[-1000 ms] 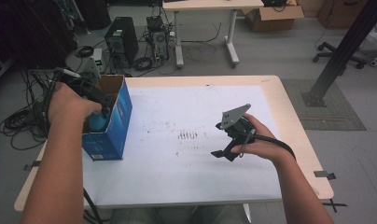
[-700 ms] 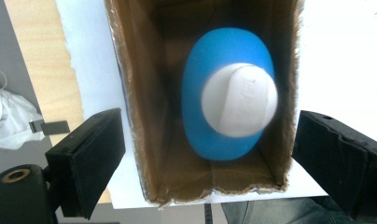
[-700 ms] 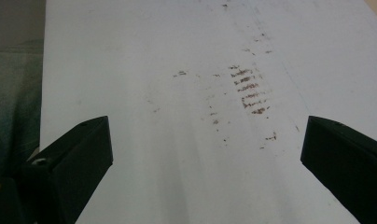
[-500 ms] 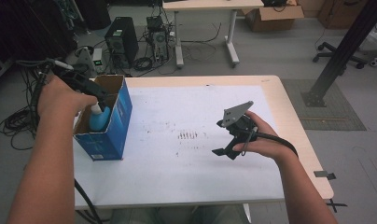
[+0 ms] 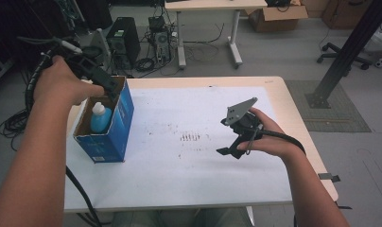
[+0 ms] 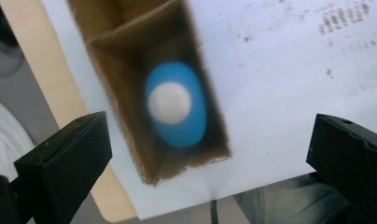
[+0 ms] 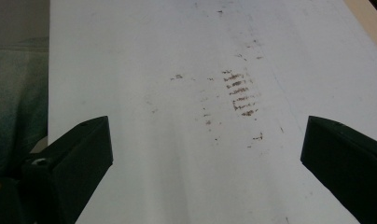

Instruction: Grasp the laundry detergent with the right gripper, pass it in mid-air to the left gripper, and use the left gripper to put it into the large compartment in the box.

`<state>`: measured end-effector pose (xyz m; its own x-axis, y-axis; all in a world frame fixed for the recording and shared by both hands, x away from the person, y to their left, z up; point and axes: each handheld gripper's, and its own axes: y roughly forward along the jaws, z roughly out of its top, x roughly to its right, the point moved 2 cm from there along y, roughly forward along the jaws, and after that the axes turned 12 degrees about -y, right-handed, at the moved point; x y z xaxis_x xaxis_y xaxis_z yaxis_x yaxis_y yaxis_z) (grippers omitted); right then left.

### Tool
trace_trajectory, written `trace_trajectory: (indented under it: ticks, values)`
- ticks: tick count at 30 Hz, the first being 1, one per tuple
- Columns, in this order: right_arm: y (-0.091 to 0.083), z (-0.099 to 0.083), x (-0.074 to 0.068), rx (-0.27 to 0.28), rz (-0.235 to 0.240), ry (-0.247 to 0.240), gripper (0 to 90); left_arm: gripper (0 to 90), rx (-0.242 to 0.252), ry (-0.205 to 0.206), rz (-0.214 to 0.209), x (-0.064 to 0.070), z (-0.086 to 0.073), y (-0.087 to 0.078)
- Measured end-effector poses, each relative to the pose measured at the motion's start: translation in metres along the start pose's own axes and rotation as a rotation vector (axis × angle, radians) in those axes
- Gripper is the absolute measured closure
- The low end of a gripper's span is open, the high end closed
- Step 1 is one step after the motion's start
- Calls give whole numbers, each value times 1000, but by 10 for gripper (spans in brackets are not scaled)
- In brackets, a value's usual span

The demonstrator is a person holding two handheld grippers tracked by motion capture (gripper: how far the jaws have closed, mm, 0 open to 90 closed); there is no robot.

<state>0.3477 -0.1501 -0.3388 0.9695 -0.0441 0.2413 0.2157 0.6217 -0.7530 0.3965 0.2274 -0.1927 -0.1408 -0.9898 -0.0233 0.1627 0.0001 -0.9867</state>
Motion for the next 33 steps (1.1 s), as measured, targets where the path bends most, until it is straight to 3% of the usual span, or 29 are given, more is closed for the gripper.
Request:
trace_trajectory:
  ticks: [5,11,15,22,25,33]
  values:
    - [-1,5,1,-16,3,-12,24,3,42,149,-28,26,-1,-14]
    - [-3,9,0,-42,11,-23,24,2,48,349,-66,58,-8,-18]
    - [-5,11,0,-62,17,-28,24,2,47,486,-66,78,-15,-18]
    - [-10,16,-1,-92,29,-43,25,2,8,691,-65,105,-29,-11]
    - [-12,16,-2,-109,35,-48,25,2,-9,776,-98,112,-35,-8]
    - [-19,20,-4,-169,56,-60,28,2,-43,910,-153,127,-49,11]
